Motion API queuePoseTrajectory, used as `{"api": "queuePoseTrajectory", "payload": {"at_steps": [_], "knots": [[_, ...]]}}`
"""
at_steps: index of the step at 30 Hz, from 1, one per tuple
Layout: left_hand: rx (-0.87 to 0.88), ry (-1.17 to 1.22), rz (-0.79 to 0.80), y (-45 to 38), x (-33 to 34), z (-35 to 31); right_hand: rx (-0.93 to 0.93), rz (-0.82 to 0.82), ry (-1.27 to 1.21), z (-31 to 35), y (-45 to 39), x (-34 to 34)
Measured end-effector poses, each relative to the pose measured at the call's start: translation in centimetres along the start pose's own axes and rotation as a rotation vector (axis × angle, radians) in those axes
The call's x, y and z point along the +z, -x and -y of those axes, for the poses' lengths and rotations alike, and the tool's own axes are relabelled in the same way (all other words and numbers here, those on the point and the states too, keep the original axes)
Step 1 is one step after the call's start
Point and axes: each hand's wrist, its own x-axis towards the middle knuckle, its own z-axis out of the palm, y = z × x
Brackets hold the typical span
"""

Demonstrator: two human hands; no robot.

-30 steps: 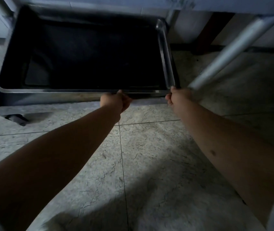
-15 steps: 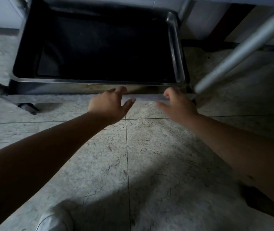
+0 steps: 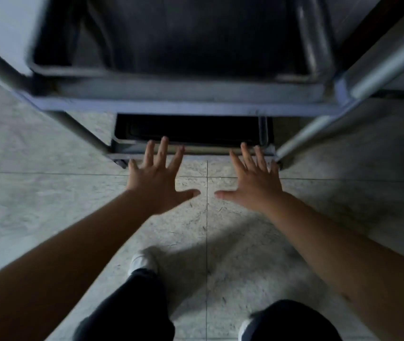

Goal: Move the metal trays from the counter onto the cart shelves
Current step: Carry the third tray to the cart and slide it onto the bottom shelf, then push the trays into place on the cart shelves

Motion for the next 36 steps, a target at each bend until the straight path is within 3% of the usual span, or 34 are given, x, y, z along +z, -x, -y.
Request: {"api": "queuePoseTrajectory", "payload": {"at_steps": [8,17,26,36], "knots": [[-0.03,0.048,0.007,17.9,-21.8,-2.2,-0.086,-0.015,0.004,5.0,19.5,-19.4],[-0.107,0.059,-0.279,29.6,-44.2,-1.3,-0.152,-0.23,0.074,7.9,30.8,-42.7],[0.048,-0.021,-0.453,30.9,-52.6,3.5,-0.064,-0.393,0.111,10.5,33.0,-52.8],[0.123,-0.078,-0.405,27.4,-53.4,8.9,0.012,-0.391,0.122,12.9,29.9,-53.2]]}}
